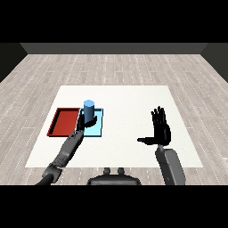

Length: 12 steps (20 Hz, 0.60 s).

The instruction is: Pick the blue can and put it in the blue box

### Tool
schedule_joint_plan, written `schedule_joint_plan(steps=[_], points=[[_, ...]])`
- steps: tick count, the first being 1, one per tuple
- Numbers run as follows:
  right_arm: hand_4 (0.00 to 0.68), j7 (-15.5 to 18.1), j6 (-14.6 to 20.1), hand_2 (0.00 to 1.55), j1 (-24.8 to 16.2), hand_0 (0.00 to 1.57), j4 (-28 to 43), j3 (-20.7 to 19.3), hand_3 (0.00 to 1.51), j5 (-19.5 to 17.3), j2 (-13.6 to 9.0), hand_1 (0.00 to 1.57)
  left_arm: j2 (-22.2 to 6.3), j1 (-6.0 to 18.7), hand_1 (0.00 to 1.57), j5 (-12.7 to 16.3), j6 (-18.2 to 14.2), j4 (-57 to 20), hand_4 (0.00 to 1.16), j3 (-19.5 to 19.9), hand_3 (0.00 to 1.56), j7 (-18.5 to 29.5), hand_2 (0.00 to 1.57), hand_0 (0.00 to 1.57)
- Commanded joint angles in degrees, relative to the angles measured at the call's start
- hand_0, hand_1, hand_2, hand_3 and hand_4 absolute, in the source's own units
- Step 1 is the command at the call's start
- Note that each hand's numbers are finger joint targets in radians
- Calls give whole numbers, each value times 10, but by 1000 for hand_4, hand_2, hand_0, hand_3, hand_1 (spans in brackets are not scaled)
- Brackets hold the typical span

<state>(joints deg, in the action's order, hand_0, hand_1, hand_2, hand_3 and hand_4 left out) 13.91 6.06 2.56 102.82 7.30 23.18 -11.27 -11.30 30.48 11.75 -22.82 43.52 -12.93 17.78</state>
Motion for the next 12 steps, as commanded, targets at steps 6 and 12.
schedule_joint_plan(steps=[6,12], points=[[0,-21,32,0,36,0,-27,-20,0,-15,20,0,-56,79,1571,-12,34,-188,1062,62,1499,-39,1571,1571],[0,30,-10,0,48,0,-120,-32,0,-2,33,0,-41,153,1571,-46,0,-332,966,57,1413,-87,1536,1571]])
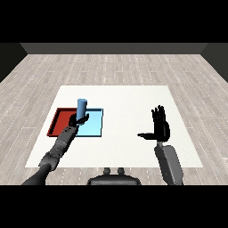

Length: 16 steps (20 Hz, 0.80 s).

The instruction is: Pick the blue can and put it in the blue box

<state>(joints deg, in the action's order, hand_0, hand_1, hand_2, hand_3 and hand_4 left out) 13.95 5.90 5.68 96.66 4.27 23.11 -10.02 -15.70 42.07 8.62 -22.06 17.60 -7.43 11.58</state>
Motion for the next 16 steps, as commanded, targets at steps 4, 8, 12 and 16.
schedule_joint_plan(steps=[4,8,12,16], points=[[0,44,-9,0,3,0,-76,-7,0,-11,22,0,26,55,1571,-42,-9,-124,938,-17,1188,-60,1467,1571],[0,55,-47,0,-1,0,-92,-32,0,16,8,0,60,45,1482,-57,-13,-151,869,-25,881,-64,1409,1482],[0,23,-49,0,-9,0,-49,-45,0,34,-10,0,75,5,1571,-42,9,-160,781,-8,0,-53,1431,1571],[0,28,-17,0,0,0,-45,-19,0,1,18,0,86,21,861,-78,2,-174,651,-39,478,-80,878,861]])
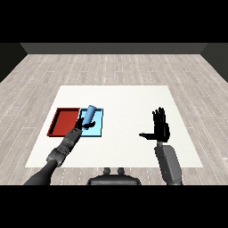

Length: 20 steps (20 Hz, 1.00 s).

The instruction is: Pick the blue can and put it in the blue box

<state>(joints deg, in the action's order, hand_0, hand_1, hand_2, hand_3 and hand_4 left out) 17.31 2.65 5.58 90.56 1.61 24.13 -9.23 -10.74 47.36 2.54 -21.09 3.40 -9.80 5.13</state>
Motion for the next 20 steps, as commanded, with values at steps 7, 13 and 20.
schedule_joint_plan(steps=[7,13,20], points=[[0,-20,4,0,8,0,25,6,0,4,16,0,-10,-11,0,-10,-60,-17,0,6,0,-9,0,0],[0,14,-28,0,-14,0,4,2,0,8,13,0,-1,-34,0,59,-195,114,0,85,0,174,0,0],[0,-7,-29,0,-15,0,11,-7,0,6,-7,0,11,-130,0,88,-39,290,0,89,0,371,0,0]])
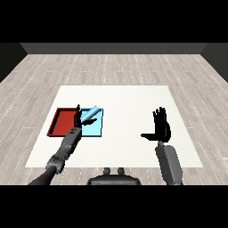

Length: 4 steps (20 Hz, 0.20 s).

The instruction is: Pick the blue can and put it in the blue box

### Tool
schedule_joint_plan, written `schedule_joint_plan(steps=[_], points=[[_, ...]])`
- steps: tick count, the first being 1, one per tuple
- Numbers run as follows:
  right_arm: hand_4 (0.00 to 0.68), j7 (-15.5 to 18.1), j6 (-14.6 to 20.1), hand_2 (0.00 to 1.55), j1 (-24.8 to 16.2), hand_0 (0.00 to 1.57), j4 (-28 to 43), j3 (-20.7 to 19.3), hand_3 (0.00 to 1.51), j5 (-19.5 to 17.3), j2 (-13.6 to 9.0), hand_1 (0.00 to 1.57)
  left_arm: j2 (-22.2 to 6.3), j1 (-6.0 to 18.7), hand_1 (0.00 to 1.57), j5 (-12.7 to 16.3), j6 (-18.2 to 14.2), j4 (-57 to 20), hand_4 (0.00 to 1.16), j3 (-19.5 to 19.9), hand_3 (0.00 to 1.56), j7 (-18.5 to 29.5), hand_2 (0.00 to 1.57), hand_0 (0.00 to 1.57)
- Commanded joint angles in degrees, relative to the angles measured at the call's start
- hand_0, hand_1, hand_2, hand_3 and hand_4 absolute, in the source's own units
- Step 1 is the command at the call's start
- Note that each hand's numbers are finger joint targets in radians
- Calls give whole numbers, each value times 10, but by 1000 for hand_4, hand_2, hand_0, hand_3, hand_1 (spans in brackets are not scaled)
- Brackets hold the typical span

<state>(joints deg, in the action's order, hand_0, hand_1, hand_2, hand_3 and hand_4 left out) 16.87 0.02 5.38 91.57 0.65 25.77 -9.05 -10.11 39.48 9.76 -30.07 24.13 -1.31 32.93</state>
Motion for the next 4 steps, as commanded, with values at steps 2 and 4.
schedule_joint_plan(steps=[2,4], points=[[0,-18,14,0,-6,0,7,3,0,-11,-5,0,9,-69,0,25,87,146,0,-5,0,104,0,0],[0,-14,-10,0,-18,0,4,-5,0,-11,-29,0,32,-107,0,26,87,209,0,-23,0,112,0,0]])
